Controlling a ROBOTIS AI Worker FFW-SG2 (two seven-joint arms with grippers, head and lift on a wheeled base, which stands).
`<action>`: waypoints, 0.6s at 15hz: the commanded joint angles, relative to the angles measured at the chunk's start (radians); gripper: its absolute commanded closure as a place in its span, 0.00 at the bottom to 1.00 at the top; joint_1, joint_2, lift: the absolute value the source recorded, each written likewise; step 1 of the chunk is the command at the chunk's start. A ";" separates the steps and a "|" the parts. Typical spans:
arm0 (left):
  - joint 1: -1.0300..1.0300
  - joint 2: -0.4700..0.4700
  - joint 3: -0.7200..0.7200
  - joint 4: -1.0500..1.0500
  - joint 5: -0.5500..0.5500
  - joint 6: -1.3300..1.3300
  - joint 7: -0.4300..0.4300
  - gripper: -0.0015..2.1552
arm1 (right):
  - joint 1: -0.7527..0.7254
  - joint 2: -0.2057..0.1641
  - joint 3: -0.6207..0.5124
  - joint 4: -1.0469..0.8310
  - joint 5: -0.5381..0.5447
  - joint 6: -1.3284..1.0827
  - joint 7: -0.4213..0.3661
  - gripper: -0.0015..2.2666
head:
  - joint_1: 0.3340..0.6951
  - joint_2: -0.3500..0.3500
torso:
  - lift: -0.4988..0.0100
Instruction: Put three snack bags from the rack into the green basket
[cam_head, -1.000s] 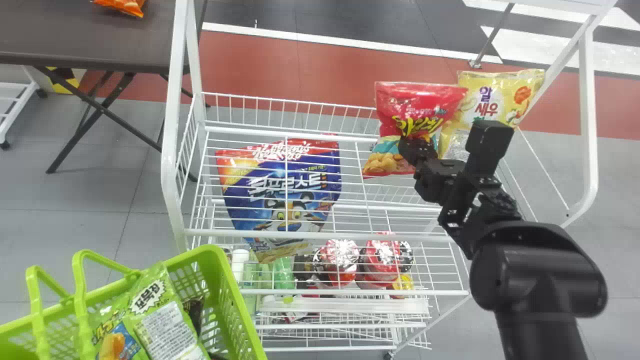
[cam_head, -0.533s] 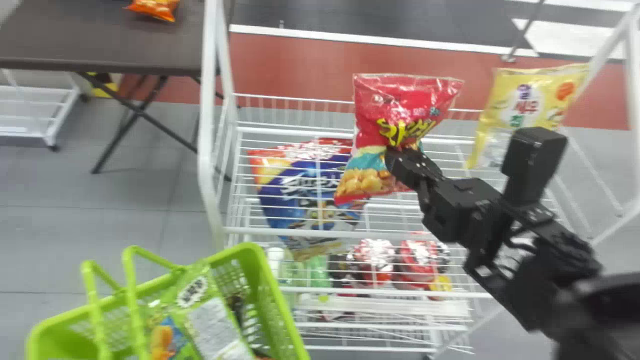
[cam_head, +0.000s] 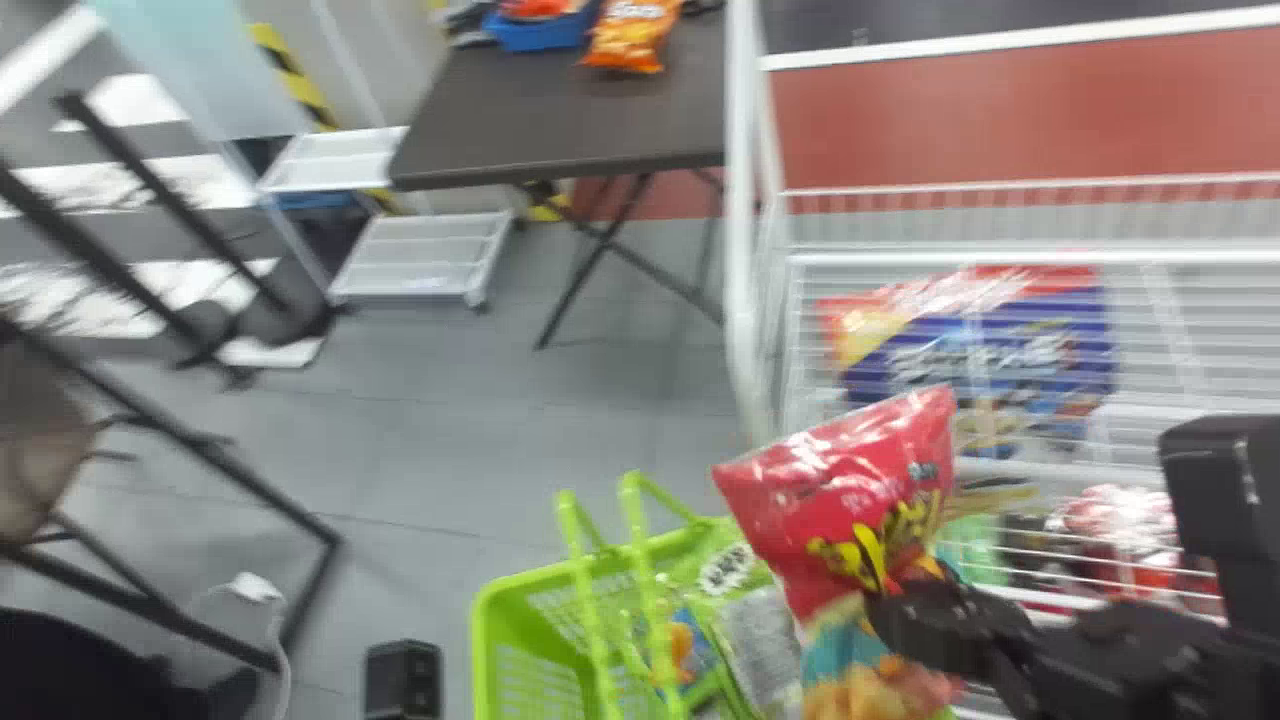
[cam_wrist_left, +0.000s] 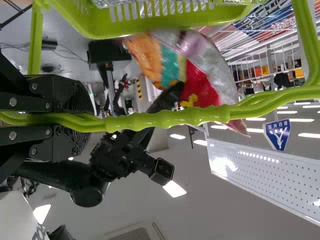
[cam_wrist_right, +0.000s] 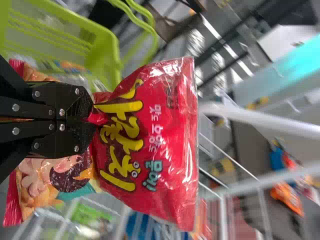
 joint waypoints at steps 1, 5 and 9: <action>0.005 -0.006 0.000 -0.002 -0.001 0.000 -0.010 1.00 | -0.036 0.004 0.072 0.013 -0.001 0.060 -0.003 0.99 | 1.00 1.00 | 0.98; 0.005 -0.006 -0.016 -0.009 -0.001 0.000 -0.010 1.00 | -0.087 0.013 0.152 0.090 -0.024 0.076 -0.026 0.97 | 1.00 1.00 | 0.98; 0.006 -0.006 -0.014 -0.011 0.001 0.000 -0.010 1.00 | -0.120 0.008 0.173 0.208 -0.051 0.079 -0.023 0.00 | 1.00 1.00 | 0.98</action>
